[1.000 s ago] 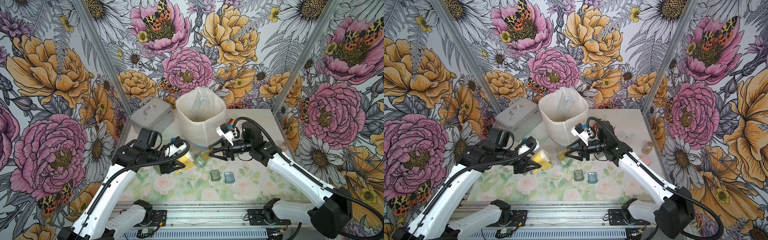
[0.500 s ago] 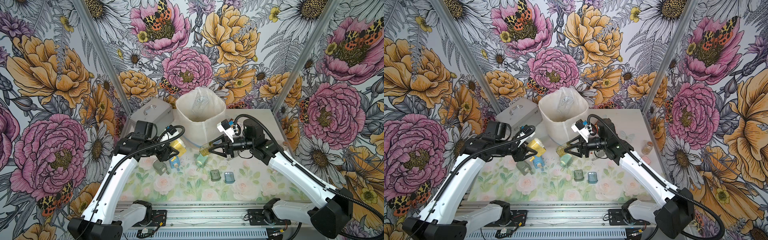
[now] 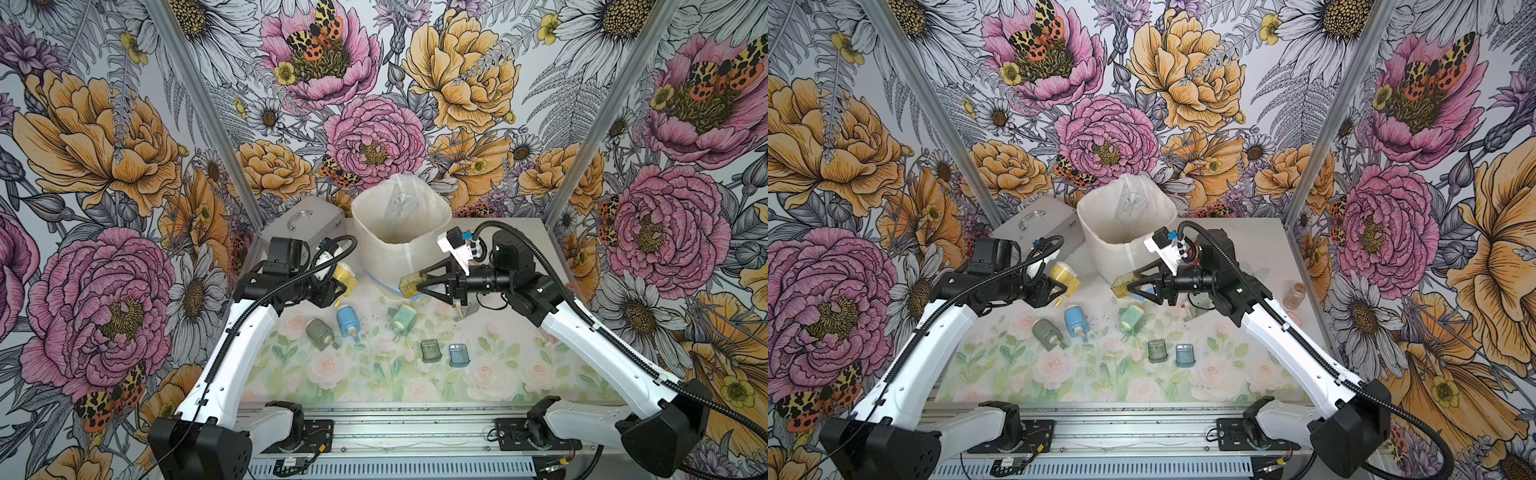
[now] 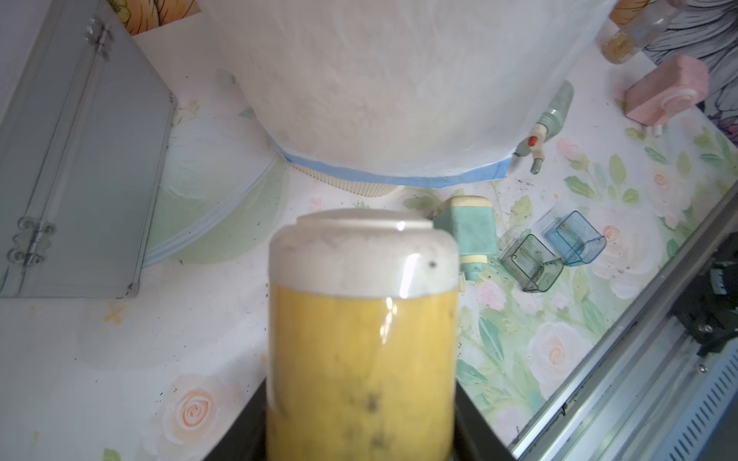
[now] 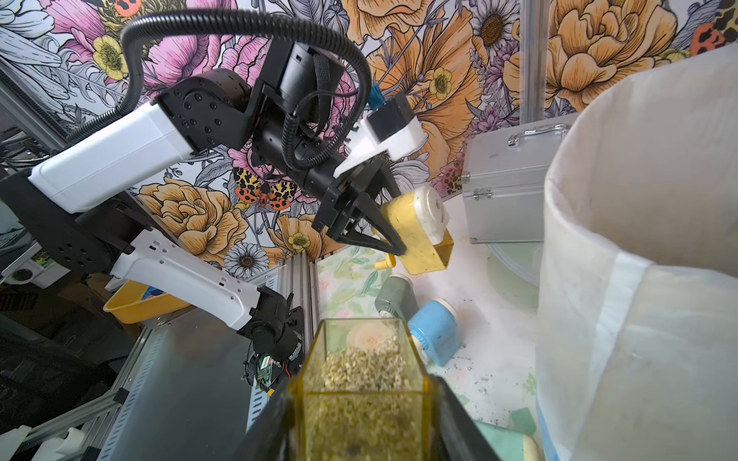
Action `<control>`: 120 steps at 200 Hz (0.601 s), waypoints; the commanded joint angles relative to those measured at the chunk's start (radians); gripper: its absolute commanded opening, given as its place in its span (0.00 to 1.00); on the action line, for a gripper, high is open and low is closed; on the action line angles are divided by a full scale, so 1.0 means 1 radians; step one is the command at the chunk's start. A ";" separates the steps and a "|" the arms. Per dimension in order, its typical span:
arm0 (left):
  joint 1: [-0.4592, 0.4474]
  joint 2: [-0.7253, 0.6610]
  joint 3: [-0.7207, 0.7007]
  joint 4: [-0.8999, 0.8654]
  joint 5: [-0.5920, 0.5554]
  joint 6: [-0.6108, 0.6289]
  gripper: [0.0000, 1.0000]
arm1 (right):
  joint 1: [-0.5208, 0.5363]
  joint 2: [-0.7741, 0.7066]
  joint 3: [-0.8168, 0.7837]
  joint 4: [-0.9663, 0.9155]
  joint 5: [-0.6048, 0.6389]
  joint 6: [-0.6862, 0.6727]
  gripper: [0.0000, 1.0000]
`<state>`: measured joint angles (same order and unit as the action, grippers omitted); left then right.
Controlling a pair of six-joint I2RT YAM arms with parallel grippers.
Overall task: Take out the pencil sharpener tray and clean the shavings
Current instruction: Pour the shavings into the trash bin.
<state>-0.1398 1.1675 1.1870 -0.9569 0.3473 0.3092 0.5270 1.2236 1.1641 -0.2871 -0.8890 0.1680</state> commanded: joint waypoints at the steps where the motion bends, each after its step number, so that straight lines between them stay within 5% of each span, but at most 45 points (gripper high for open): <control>1: 0.032 0.004 -0.011 0.067 -0.120 -0.130 0.00 | 0.012 -0.016 0.035 0.005 0.029 0.010 0.33; 57: 0.084 0.025 -0.036 0.063 -0.302 -0.409 0.00 | 0.013 0.013 0.075 0.006 0.057 0.028 0.33; 120: 0.190 -0.022 -0.136 0.065 -0.343 -0.583 0.00 | 0.016 0.050 0.130 0.005 0.133 0.069 0.29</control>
<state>0.0479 1.1923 1.0786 -0.9264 0.0620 -0.1875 0.5335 1.2465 1.2499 -0.2871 -0.7937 0.2073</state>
